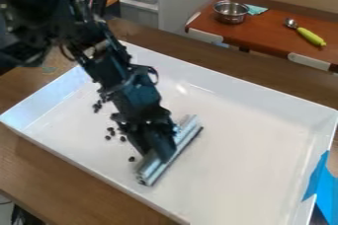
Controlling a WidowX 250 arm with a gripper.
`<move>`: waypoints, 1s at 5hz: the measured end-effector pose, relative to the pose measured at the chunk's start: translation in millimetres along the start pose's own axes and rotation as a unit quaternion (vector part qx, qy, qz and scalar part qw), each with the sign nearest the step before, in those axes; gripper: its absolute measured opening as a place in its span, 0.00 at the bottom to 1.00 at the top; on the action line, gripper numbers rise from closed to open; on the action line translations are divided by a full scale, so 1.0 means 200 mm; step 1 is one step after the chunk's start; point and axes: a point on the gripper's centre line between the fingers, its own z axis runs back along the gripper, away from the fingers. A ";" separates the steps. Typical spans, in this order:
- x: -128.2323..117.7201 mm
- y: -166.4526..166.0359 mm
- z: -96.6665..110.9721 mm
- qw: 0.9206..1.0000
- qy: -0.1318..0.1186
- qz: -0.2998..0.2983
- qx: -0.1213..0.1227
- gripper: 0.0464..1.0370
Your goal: Sweep into pile
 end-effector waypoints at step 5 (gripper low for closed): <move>0.08 0.16 0.11 1.000 0.003 0.001 -0.009 0.33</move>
